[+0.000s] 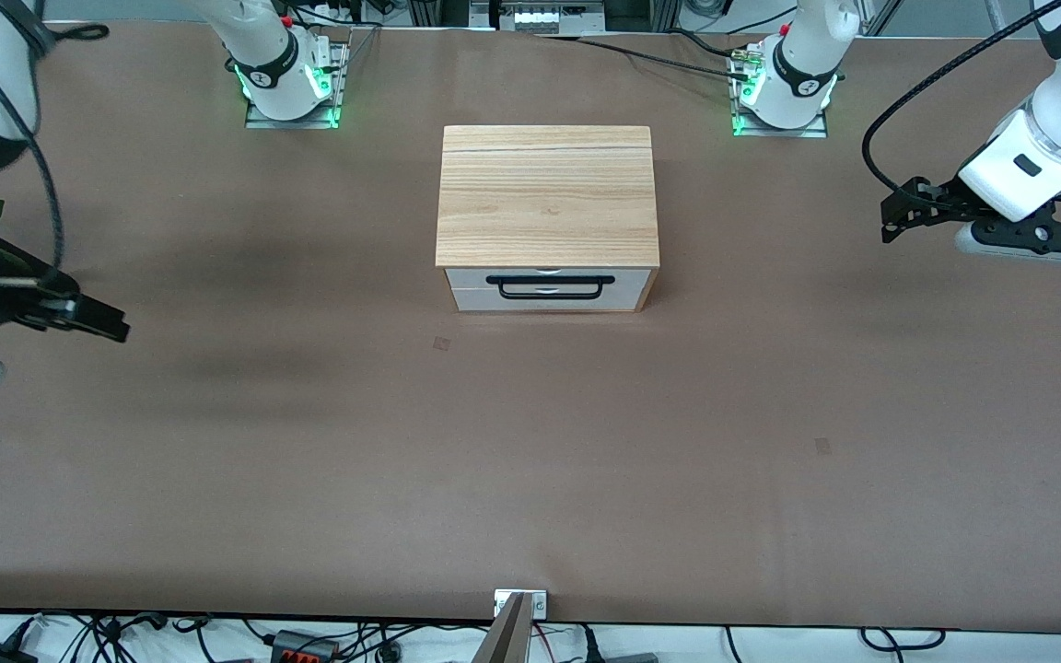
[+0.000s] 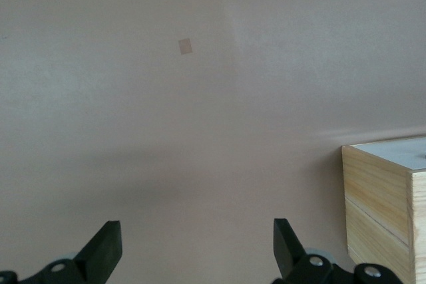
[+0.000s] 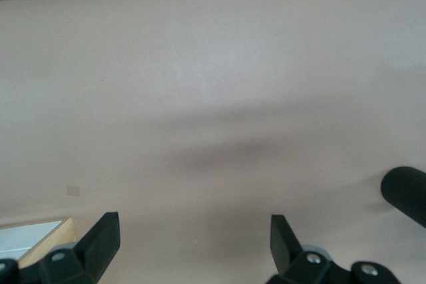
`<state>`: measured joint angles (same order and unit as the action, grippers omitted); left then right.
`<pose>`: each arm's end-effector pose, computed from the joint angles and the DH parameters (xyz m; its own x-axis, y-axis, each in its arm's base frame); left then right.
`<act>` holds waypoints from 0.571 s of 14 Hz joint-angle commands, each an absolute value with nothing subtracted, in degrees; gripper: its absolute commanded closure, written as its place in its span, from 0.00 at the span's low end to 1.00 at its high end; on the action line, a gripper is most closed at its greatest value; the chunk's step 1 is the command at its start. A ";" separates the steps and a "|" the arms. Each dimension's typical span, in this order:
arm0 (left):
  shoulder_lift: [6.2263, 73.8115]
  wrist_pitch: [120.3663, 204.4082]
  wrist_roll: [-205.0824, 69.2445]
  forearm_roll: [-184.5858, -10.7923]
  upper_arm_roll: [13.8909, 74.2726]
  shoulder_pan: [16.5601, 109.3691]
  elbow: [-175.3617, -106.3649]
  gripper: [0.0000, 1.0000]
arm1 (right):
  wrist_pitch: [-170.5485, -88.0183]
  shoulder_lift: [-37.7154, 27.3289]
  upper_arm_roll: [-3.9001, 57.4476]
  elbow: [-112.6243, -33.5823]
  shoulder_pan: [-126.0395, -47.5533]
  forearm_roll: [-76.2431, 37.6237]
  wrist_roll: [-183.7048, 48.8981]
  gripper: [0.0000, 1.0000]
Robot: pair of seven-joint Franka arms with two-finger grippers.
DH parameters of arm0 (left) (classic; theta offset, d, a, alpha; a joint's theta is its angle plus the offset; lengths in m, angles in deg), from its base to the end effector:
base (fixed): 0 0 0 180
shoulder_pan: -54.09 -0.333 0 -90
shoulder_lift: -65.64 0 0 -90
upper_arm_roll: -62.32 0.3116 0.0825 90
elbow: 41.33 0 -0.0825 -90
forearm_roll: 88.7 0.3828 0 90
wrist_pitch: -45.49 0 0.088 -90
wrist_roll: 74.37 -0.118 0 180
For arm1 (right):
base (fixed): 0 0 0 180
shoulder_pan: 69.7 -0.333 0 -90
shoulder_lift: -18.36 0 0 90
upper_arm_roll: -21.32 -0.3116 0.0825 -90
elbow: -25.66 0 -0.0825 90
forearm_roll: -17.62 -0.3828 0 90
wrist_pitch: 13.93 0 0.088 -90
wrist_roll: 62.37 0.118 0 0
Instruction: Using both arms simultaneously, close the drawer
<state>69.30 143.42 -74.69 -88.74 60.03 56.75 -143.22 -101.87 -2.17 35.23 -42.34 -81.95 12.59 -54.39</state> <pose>0.5384 -0.0472 0.5576 0.9958 -0.0917 -0.0053 -0.0917 -0.9958 -0.0018 0.6519 0.0219 0.5743 0.9887 -0.1497 -0.0012 -0.1497 -0.9887 -0.0032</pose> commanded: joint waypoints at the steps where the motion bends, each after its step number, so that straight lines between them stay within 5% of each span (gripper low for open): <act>1: 70.83 143.49 -74.28 -87.38 59.86 56.90 -144.25 0.00 | -104.37 8.23 29.78 -55.09 -77.36 14.45 -54.55 0.00; 4: 70.74 143.40 -74.54 -87.38 59.77 56.90 -144.25 0.00 | -105.42 15.78 24.94 -66.85 -77.00 20.07 -53.76 0.00; 8: 70.48 143.31 -74.54 -87.38 59.77 56.90 -143.98 0.00 | -105.42 19.14 22.91 -70.93 -73.66 20.35 -55.33 0.00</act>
<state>69.36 143.40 -74.69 -88.74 59.96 56.75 -143.22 -103.74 16.03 25.07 -67.11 -76.52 19.47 -54.05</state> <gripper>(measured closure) 0.000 0.000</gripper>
